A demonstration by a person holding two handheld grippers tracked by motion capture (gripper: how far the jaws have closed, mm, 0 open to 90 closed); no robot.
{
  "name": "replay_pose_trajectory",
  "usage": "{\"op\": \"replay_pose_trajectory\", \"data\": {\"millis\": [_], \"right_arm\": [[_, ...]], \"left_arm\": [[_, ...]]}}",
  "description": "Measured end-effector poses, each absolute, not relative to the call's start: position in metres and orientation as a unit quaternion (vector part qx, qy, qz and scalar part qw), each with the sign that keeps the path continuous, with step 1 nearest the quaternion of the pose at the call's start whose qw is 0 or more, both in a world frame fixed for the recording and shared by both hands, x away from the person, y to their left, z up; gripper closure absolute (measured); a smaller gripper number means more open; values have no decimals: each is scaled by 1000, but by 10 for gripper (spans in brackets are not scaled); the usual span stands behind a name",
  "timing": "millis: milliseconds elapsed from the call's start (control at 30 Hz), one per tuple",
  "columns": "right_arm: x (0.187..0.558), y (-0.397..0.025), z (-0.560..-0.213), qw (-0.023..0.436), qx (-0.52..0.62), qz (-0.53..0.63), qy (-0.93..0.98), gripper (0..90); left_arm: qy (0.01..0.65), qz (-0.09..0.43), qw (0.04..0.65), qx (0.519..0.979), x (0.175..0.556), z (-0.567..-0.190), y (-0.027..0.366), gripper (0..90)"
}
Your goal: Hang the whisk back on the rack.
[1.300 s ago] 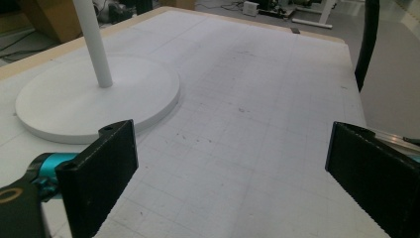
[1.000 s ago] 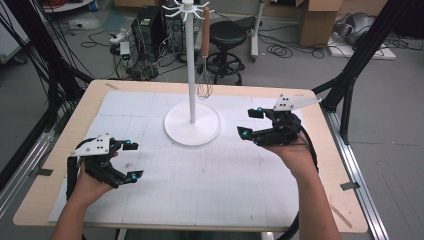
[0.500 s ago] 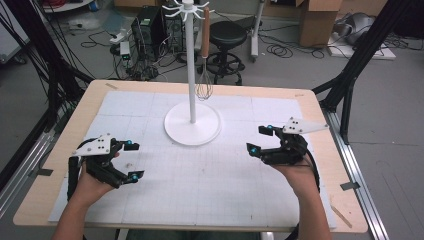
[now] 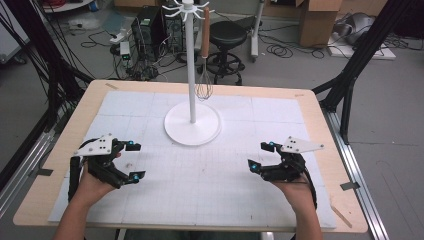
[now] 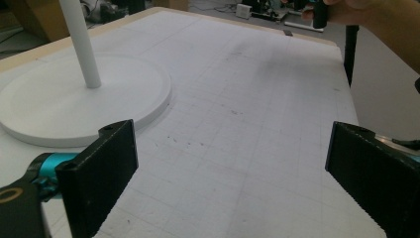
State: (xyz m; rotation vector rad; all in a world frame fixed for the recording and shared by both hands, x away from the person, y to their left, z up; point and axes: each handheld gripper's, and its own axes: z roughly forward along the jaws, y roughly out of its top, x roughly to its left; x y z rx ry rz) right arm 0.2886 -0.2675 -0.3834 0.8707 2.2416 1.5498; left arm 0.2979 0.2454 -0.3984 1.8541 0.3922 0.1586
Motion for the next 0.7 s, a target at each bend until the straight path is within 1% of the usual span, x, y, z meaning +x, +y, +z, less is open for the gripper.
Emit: {"op": "replay_pose_trajectory", "data": {"millis": [367,700], "right_arm": [[287,-259,-391,133,284,521,794,152],[290,-266,-399,124,303,525,785,149]], "left_arm": [[171,68,581,793,298,-399,246,66],[168,66,582,793,298,-399,246,66]]}}
